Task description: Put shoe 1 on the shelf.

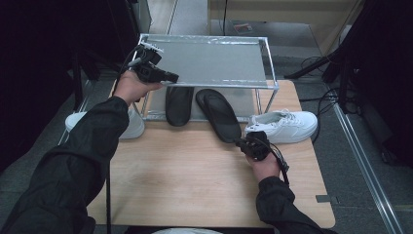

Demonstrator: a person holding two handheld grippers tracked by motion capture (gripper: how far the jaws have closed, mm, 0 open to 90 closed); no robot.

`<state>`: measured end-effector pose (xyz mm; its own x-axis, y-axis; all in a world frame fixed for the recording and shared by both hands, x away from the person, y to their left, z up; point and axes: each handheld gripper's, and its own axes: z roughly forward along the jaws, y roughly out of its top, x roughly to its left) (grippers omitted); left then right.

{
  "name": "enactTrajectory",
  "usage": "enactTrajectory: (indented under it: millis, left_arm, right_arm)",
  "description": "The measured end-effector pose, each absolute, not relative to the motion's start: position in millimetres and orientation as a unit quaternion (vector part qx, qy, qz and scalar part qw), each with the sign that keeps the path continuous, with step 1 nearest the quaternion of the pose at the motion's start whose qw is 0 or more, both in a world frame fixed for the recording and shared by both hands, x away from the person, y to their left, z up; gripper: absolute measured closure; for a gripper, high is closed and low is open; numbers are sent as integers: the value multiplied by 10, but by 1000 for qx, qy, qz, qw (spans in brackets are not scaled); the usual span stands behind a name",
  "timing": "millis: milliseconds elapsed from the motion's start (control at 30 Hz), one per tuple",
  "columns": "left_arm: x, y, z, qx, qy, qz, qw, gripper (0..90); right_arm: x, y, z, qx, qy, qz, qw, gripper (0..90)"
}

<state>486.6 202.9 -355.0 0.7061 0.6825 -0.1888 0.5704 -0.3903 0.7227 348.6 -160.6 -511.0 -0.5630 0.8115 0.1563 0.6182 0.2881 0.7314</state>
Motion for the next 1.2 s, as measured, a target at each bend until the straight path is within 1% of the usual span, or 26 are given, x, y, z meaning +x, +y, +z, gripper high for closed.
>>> enactTrajectory:
  millis: [233,500,667,833,1200]
  left_arm:
    - [4865,2031,-3554,830,377,70,405,866]
    - [4864,2022,-3548,831,377,73,401,863]
    - [4866,2013,-3539,834,376,74,397,861]
    - [4858,2005,-3540,836,372,84,395,859]
    - [4872,2022,-3550,833,374,76,402,855]
  right_arm:
    - [3542,-1591,-5161,459,784,399,125,890]
    - [3633,-1407,-5173,455,782,409,118,878]
    - [3725,-1252,-5187,450,785,409,120,900]
    - [3832,-1063,-5180,452,787,405,114,900]
    - [4018,-662,-5167,454,785,411,97,900]
